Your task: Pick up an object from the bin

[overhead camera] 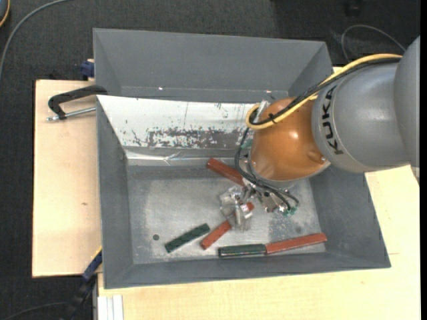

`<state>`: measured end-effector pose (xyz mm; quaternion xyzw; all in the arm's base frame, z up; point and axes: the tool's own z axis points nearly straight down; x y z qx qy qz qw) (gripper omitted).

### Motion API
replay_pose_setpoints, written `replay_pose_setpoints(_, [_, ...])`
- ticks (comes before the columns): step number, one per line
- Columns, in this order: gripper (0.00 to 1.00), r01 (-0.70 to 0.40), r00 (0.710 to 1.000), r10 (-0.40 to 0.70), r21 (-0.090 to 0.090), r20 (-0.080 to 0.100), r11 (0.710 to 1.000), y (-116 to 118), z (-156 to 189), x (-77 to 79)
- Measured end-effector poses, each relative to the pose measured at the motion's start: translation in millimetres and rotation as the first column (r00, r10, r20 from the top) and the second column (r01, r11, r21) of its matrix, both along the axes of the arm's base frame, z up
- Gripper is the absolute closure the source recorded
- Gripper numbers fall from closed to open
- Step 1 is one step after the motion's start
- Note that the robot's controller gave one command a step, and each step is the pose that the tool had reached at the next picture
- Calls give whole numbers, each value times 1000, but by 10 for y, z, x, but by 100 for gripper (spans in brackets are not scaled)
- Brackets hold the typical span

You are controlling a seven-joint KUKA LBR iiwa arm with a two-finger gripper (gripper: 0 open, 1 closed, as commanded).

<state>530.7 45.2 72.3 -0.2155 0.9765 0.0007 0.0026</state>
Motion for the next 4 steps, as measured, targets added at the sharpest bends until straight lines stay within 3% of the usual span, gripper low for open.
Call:
replay_pose_setpoints(1, [0, 1, 1000, -1, 0, 0, 1000, -1, -8, 0])
replay_pose_setpoints(2, [100, 0, 1000, 0, 0, 1, 1000, -1, 2, 4])
replay_pose_setpoints(3, [0, 1, 1000, -1, 0, 0, 1000, -2, -9, 0])
replay_pose_setpoints(4, [0, -206, 978, 206, 1, -3, 978, 578, 3, -391])
